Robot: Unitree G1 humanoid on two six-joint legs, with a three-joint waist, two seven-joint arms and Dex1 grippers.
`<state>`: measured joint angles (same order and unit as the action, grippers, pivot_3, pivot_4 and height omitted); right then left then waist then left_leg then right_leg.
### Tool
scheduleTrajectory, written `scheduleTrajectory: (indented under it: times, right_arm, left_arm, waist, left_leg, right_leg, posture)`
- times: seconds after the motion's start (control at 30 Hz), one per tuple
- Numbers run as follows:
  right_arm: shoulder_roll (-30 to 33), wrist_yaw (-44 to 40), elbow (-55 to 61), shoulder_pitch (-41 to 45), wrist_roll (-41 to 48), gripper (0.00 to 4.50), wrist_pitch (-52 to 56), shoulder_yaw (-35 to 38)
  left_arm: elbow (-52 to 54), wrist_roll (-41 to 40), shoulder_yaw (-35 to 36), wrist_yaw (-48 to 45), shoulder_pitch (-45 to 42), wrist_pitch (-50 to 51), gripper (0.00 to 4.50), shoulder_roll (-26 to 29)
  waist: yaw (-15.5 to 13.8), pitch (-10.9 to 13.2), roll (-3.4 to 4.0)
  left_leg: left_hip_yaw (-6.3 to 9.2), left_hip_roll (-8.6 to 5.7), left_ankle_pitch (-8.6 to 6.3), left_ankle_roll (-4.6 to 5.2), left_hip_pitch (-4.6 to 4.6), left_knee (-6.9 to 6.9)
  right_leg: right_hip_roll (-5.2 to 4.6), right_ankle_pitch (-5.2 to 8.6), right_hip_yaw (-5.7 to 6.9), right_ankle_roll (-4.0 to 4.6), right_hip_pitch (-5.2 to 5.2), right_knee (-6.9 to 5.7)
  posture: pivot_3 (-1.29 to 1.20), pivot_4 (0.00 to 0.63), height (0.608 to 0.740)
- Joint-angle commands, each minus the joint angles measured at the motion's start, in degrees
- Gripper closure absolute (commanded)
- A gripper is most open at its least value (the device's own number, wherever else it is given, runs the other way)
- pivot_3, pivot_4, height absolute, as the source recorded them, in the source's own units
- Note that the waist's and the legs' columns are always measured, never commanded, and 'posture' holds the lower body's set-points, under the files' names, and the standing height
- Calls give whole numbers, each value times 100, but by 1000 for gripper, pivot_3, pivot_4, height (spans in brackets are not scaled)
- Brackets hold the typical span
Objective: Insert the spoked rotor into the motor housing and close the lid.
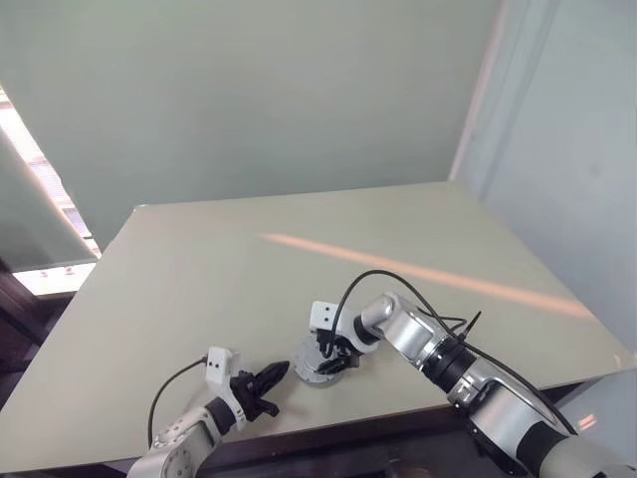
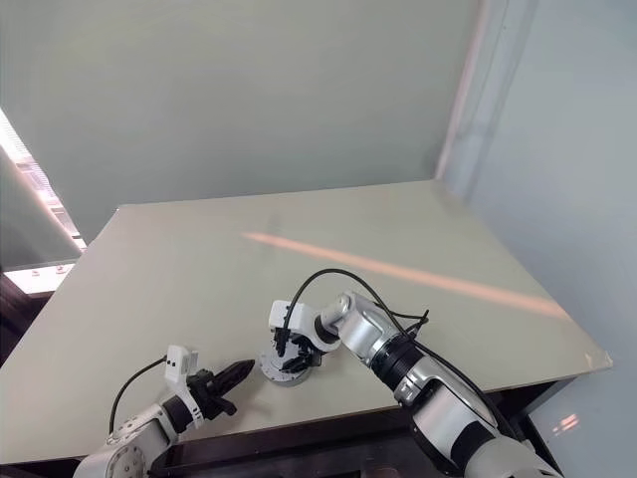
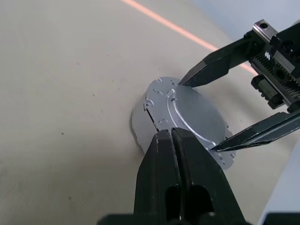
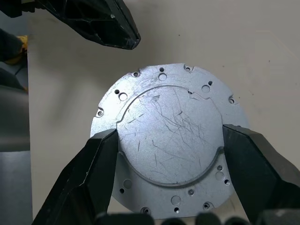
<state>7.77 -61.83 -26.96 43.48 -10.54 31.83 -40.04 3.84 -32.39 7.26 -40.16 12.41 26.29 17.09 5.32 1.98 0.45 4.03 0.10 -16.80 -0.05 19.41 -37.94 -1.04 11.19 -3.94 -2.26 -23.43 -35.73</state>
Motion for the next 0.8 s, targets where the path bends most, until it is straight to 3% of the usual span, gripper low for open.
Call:
scheduleTrajectory:
  times: [0.03,0.47,0.8]
  right_arm:
    - [213,-370,-450,-198,-87,1279,416,-215]
    - [173,-551,-459,-166,-80,1279,445,-150]
    - [64,-77,-541,-268,-312,1279,541,-233]
  left_arm:
    - [69,8,18,-47,-116,-94,4500,41]
    - [-13,30,1,-69,-166,-112,4500,34]
    - [-26,39,-2,-72,-162,-123,4500,29]
  waist:
    - [-10,0,0]
    - [-123,-1,-1]
    - [-109,-8,-2]
  left_leg:
    - [1,-1,0,0,3,1]
    - [3,-4,-17,1,8,3]
    - [1,1,-16,0,-12,1]
  right_leg:
    - [0,0,0,0,-1,1]
    - [-2,20,1,-2,-1,0]
    - [1,20,2,-2,5,-7]
  posture:
    - [0,0,740]
    - [0,0,740]
    - [0,0,740]
